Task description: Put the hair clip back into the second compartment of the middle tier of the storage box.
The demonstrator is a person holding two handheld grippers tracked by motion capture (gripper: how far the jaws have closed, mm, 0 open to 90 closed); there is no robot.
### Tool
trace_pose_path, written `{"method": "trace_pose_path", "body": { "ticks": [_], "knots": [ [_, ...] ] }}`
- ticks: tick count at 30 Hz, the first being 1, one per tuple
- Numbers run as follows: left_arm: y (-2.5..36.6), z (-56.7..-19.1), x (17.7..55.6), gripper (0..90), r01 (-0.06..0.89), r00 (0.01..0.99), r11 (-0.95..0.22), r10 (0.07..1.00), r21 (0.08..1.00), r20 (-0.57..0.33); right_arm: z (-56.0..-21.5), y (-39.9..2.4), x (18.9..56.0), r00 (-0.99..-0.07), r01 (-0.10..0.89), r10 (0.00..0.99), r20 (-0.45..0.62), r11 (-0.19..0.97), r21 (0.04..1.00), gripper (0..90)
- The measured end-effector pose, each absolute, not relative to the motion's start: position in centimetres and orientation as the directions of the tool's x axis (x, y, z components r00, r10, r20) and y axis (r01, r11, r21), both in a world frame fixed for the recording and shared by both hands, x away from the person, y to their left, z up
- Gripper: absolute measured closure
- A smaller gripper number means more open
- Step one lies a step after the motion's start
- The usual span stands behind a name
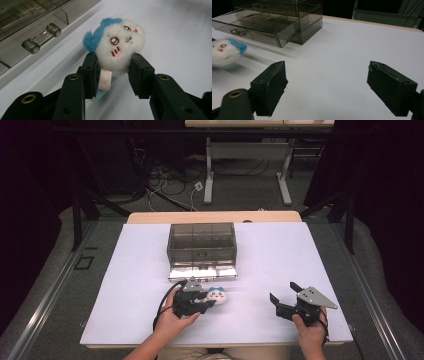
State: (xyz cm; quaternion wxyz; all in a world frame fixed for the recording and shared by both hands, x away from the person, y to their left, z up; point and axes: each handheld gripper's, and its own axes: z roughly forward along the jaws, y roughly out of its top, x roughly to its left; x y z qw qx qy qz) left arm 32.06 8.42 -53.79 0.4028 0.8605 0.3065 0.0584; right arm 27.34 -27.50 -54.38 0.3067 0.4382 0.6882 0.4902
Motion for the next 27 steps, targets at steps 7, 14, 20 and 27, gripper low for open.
{"method": "trace_pose_path", "body": {
  "ticks": [7,14,20,27],
  "knots": [
    [8.61,-53.54,32.14,60.7,0.465,0.809,-0.485,0.573,0.741,-0.133,-54.37,-27.57,27.32,-0.428,0.300,0.904,0.009,0.133,0.945,15.3],
    [8.69,-53.33,32.00,60.7,0.465,0.806,-0.472,0.576,0.749,-0.137,-54.37,-27.58,27.29,-0.426,0.299,0.905,0.011,0.129,0.946,15.3],
    [8.97,-53.02,31.98,60.7,0.456,0.805,-0.460,0.579,0.762,-0.133,-54.38,-27.58,27.31,-0.427,0.298,0.904,0.012,0.128,0.946,15.3],
    [9.15,-52.76,32.01,60.7,0.452,0.803,-0.454,0.581,0.768,-0.130,-54.37,-27.57,27.29,-0.426,0.301,0.905,0.013,0.128,0.945,15.3]
  ]
}}
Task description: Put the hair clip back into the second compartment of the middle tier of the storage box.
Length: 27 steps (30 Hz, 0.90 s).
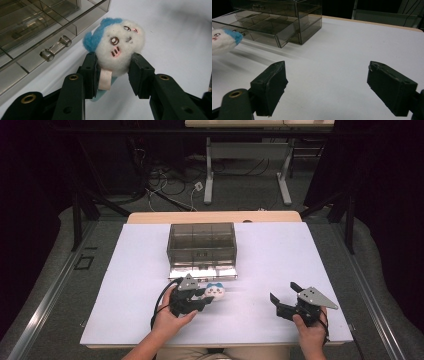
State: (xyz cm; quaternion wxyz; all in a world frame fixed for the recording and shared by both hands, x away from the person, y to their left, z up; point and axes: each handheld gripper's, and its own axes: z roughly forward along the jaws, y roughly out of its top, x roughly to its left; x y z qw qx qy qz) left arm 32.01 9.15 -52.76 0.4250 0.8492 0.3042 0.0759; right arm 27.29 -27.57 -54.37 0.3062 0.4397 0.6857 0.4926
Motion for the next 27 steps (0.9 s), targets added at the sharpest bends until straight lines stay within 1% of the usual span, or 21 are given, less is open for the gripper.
{"method": "trace_pose_path", "body": {
  "ticks": [1,3,6,8,27],
  "knots": [
    [9.2,-52.7,32.1,60.7,0.444,0.807,-0.464,0.579,0.767,-0.116,-54.4,-27.6,27.3,-0.426,0.300,0.905,0.010,0.131,0.945,15.3],
    [9.2,-52.6,32.0,60.7,0.452,0.800,-0.448,0.587,0.771,-0.127,-54.4,-27.6,27.3,-0.427,0.299,0.904,0.013,0.127,0.946,15.3],
    [9.4,-52.4,32.2,60.7,0.431,0.805,-0.461,0.584,0.776,-0.100,-54.4,-27.6,27.3,-0.427,0.298,0.904,0.011,0.129,0.946,15.3],
    [9.4,-52.3,32.2,60.7,0.437,0.801,-0.452,0.589,0.777,-0.108,-54.4,-27.6,27.3,-0.426,0.298,0.905,0.012,0.128,0.946,15.3],
    [10.3,-50.6,33.6,60.7,0.409,0.791,-0.437,0.608,0.801,-0.072,-54.4,-27.5,27.3,-0.431,0.297,0.902,0.009,0.133,0.945,15.3]
  ]
}}
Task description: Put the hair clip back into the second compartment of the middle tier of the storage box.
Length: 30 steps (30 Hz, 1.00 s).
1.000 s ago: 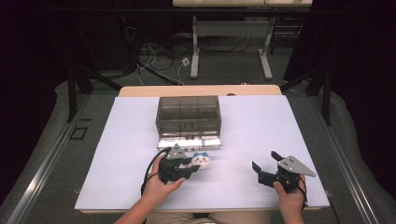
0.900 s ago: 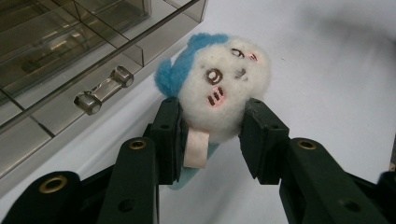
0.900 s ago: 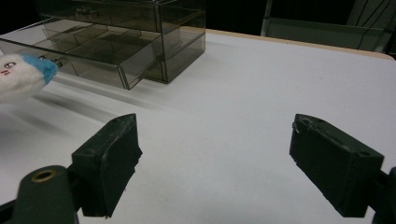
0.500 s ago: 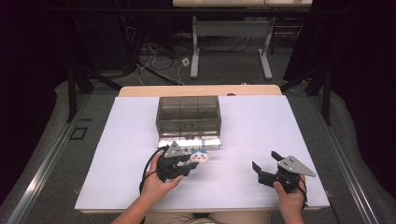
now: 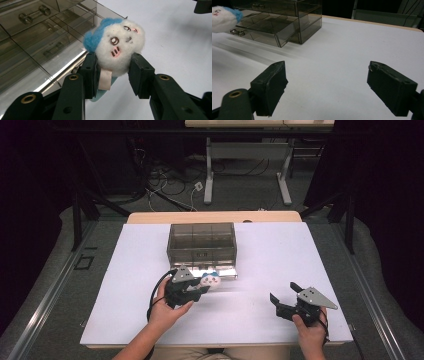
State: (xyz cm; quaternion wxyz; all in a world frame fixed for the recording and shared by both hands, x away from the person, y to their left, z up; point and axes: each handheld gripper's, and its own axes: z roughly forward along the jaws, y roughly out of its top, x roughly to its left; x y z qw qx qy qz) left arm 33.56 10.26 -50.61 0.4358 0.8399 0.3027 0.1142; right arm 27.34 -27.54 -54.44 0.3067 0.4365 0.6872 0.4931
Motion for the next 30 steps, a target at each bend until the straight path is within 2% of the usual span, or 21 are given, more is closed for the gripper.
{"method": "trace_pose_path", "body": {
  "ticks": [30],
  "knots": [
    [10.9,-50.2,36.1,60.4,0.425,0.767,-0.447,0.639,0.787,-0.051,-54.5,-27.5,27.4,-0.427,0.301,0.904,0.010,0.132,0.945,15.3]
  ]
}}
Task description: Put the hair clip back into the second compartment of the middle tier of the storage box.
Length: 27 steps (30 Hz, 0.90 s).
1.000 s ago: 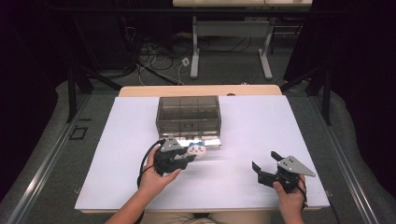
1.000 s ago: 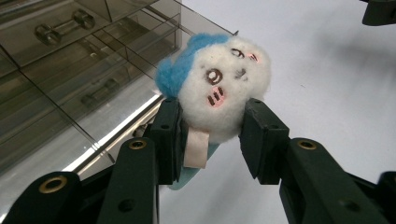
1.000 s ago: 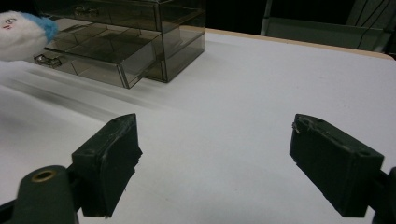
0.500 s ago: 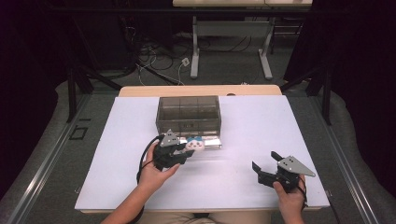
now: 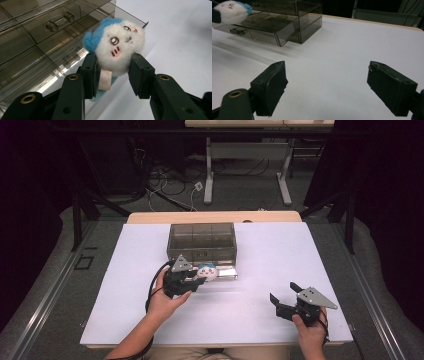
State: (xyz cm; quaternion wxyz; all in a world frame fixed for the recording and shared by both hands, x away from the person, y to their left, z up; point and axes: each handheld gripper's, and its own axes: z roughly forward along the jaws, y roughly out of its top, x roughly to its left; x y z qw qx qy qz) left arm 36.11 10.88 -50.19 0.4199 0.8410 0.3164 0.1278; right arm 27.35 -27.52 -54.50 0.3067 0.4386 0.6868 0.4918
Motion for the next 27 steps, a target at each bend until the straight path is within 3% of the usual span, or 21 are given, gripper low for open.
{"method": "trace_pose_path", "body": {
  "ticks": [27],
  "knots": [
    [10.3,-50.3,38.6,59.5,0.478,0.764,-0.472,0.640,0.741,-0.086,-54.6,-27.5,27.4,-0.430,0.308,0.903,0.013,0.134,0.942,15.3]
  ]
}}
